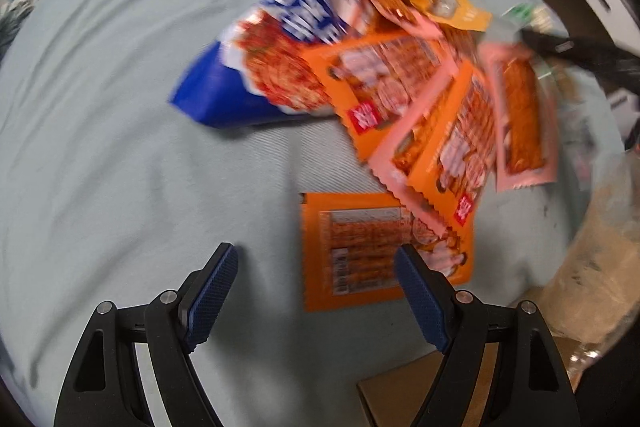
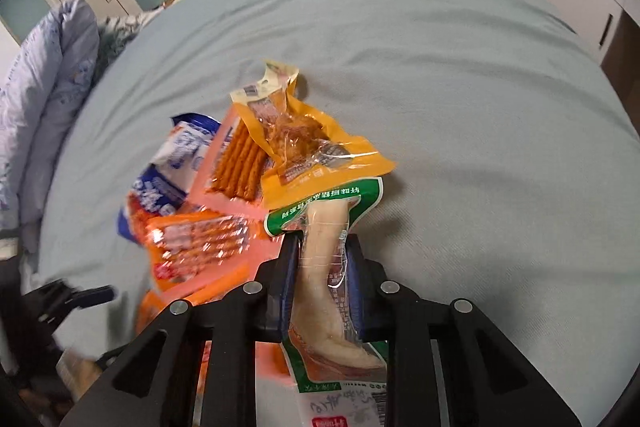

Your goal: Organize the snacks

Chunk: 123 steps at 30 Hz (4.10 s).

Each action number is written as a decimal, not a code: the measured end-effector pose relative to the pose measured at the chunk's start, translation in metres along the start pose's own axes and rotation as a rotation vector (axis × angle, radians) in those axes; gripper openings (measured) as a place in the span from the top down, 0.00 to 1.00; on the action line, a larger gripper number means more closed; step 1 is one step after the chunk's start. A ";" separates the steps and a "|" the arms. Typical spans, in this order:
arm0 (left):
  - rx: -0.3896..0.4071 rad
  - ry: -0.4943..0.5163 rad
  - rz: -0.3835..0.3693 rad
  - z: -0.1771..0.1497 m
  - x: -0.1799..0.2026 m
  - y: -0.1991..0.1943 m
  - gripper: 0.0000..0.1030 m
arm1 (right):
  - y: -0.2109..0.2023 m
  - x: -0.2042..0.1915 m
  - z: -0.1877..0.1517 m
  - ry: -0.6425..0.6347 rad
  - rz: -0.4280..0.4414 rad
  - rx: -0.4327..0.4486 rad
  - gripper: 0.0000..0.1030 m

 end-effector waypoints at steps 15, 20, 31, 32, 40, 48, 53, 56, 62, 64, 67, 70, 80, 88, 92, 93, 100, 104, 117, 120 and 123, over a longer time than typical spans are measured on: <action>0.017 0.140 -0.013 0.008 0.031 0.003 0.37 | -0.115 0.014 -0.089 0.134 0.292 0.057 0.80; 0.037 0.078 -0.056 0.018 0.020 -0.013 0.66 | -0.105 0.009 -0.077 0.112 0.284 0.045 0.80; 0.118 -0.103 -0.211 0.005 -0.013 -0.048 1.00 | -0.105 0.002 -0.080 0.099 0.280 0.090 0.80; 0.141 -0.114 -0.216 0.000 -0.014 -0.059 1.00 | -0.107 0.004 -0.081 0.104 0.278 0.100 0.80; 0.399 -0.169 -0.258 -0.054 -0.022 -0.158 1.00 | -0.127 0.008 -0.099 0.118 0.277 0.166 0.80; 0.597 -0.100 -0.466 -0.133 0.005 -0.211 1.00 | -0.146 0.002 -0.131 0.130 0.298 0.203 0.80; 0.526 0.005 -0.559 -0.141 0.029 -0.207 1.00 | -0.152 -0.001 -0.141 0.128 0.295 0.228 0.80; 0.407 0.049 -0.515 -0.133 0.046 -0.185 1.00 | -0.157 -0.002 -0.144 0.122 0.294 0.247 0.80; 0.152 0.096 -0.283 -0.123 0.068 -0.125 0.62 | -0.170 0.008 -0.160 0.175 0.422 0.283 0.80; 0.189 0.054 -0.272 -0.122 0.059 -0.128 0.47 | -0.174 0.008 -0.167 0.172 0.442 0.292 0.80; 0.303 -0.066 -0.258 -0.122 0.033 -0.144 0.29 | -0.179 0.005 -0.173 0.159 0.481 0.296 0.80; 0.388 -0.203 -0.231 -0.123 0.003 -0.153 0.27 | -0.185 0.002 -0.182 0.140 0.574 0.298 0.80; 0.316 -0.201 -0.199 -0.118 0.006 -0.132 0.27 | -0.150 -0.032 -0.190 0.005 0.618 0.149 0.77; 0.307 -0.198 -0.184 -0.119 0.004 -0.134 0.27 | -0.129 -0.023 -0.182 0.069 0.473 0.077 0.11; 0.300 -0.217 -0.170 -0.119 0.001 -0.133 0.27 | -0.147 -0.019 -0.185 0.058 0.383 0.169 0.11; 0.303 -0.220 -0.164 -0.119 0.000 -0.133 0.27 | -0.154 -0.015 -0.190 0.049 0.349 0.200 0.11; 0.385 -0.229 -0.084 -0.122 -0.002 -0.149 0.26 | -0.195 -0.025 -0.195 -0.083 -0.068 0.370 0.11; 0.391 -0.243 -0.036 -0.120 -0.006 -0.149 0.26 | -0.184 -0.017 -0.189 -0.036 -0.127 0.301 0.11; 0.345 -0.243 0.021 -0.112 -0.008 -0.137 0.26 | -0.095 -0.004 -0.104 0.044 0.044 -0.017 0.11; 0.324 -0.239 0.027 -0.108 -0.008 -0.131 0.26 | -0.070 -0.004 -0.089 0.065 0.041 -0.067 0.11; 0.308 -0.231 0.037 -0.106 -0.008 -0.126 0.26 | -0.054 -0.005 -0.074 0.054 0.023 -0.084 0.11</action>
Point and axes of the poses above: each gripper's, at about its wrist camera, not at the fingertips, and y roughly the way its jaws point, x to its right, z to its top, the point moved 2 cm from there along y, roughly the way its jaws point, and after that the axes turned 1 degree about -x, right-handed, at the moved point
